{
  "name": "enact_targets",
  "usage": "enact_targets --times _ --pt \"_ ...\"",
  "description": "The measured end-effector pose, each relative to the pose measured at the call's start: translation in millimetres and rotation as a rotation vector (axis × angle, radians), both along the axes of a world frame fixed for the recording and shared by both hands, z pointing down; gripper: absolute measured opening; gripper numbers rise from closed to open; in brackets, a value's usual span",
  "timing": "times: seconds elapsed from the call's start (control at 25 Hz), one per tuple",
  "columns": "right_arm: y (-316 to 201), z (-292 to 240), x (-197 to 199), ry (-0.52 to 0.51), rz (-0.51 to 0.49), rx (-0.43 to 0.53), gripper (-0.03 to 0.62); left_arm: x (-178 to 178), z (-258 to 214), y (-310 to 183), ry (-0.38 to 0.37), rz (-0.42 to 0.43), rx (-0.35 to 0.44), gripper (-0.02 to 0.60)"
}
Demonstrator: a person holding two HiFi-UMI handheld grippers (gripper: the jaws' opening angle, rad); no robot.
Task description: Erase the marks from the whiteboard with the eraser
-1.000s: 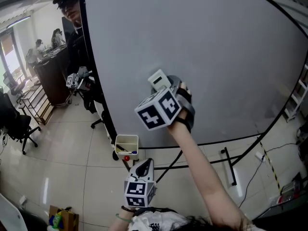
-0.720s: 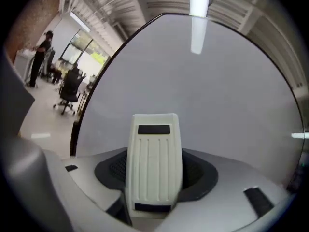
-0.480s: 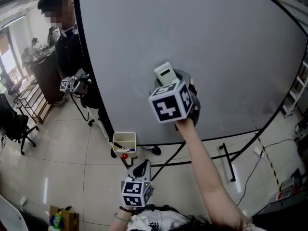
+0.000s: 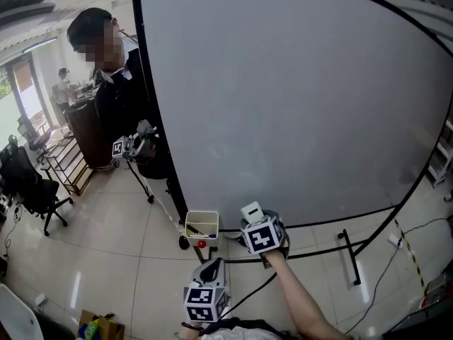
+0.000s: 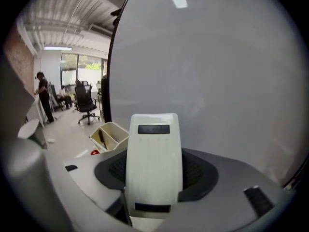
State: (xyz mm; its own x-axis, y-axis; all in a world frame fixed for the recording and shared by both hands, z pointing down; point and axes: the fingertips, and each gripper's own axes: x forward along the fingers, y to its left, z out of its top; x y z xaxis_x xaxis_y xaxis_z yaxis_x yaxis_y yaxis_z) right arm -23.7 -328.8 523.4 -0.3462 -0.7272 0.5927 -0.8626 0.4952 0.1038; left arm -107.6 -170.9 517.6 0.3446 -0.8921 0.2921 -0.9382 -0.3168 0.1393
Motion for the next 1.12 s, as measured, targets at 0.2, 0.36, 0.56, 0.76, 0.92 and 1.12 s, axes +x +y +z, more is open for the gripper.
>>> enact_targets --times 0.2,0.36,0.56,0.76,0.92,1.12 --pt "28.7 -7.0 16.2 -0.138 -0.008 0.02 0.275 -9.2 -0.7 12.6 -0.016 -0.078 0.019 -0.003" --pt "60.6 -15.3 41.3 -0.214 -0.019 0.033 0.275 16.3 -3.1 27.1 -0.026 -0.082 0.027 -0.003" --pt "125.2 -2.5 131.8 -0.267 0.019 -0.007 0.273 105.5 0.9 62.5 0.008 -0.026 0.011 -0.003" --pt "180.7 15.5 222.4 -0.301 0.057 -0.047 0.273 191.7 5.2 88.2 0.02 0.011 0.008 -0.003" --pt "215.7 37.3 274.3 -0.329 0.074 -0.116 0.273 237.9 13.3 110.9 0.009 0.011 -0.022 -0.003" --pt "245.5 45.4 288.0 -0.377 0.083 -0.136 0.273 243.0 14.1 129.4 -0.044 0.002 -0.039 -0.003"
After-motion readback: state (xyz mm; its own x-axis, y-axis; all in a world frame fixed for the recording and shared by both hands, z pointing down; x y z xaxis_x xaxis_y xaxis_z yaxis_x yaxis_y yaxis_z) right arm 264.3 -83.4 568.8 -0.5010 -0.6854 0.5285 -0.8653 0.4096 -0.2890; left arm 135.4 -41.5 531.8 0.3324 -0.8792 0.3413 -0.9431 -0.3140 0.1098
